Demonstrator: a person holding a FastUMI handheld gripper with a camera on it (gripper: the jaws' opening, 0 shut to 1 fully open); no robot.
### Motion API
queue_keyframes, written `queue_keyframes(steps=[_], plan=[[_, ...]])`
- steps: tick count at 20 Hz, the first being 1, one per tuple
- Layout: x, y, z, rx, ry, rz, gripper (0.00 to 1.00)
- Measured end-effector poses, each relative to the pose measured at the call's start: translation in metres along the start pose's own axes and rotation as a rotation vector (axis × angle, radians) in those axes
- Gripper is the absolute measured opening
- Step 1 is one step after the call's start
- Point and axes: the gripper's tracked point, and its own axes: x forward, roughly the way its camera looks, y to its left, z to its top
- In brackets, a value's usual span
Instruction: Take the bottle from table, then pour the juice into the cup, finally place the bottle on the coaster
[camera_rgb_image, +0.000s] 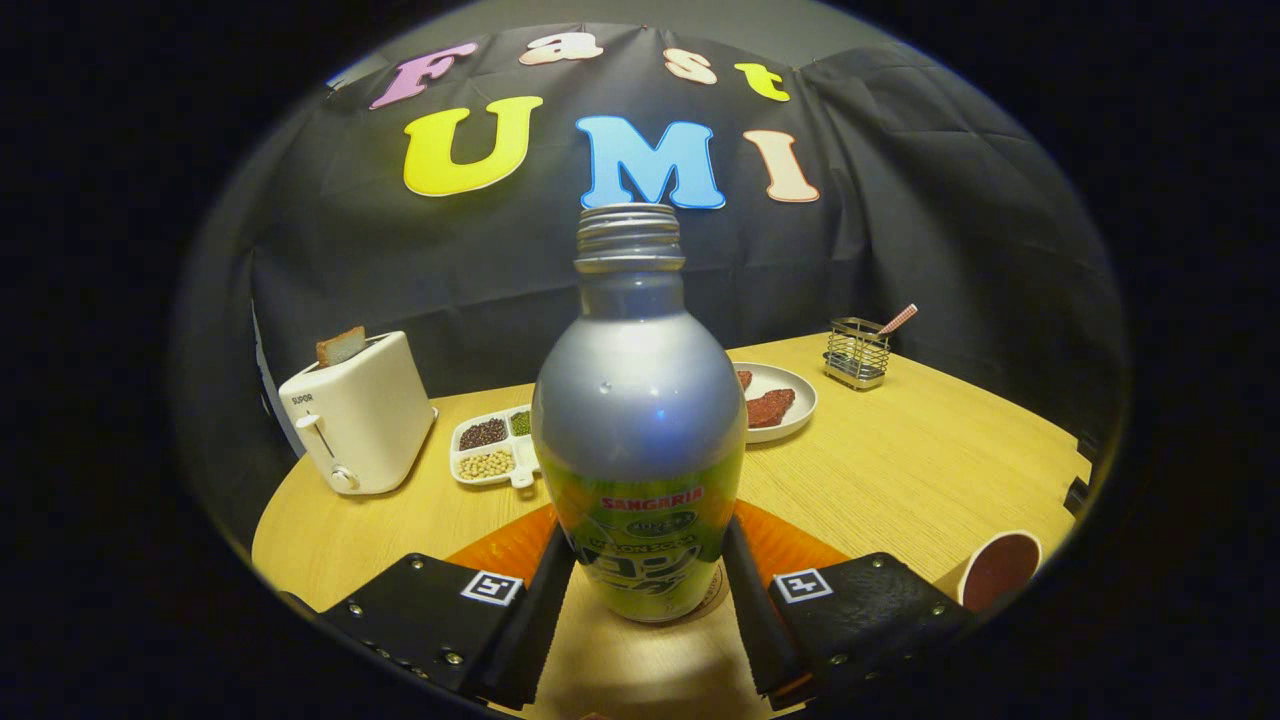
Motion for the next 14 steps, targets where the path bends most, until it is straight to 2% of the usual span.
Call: queue_keyframes(steps=[7, 14], plan=[[0.029, 0.002, -0.013, -0.060, 0.017, 0.022, 0.77], [0.030, 0.005, -0.024, -0.105, 0.027, 0.032, 0.79]])
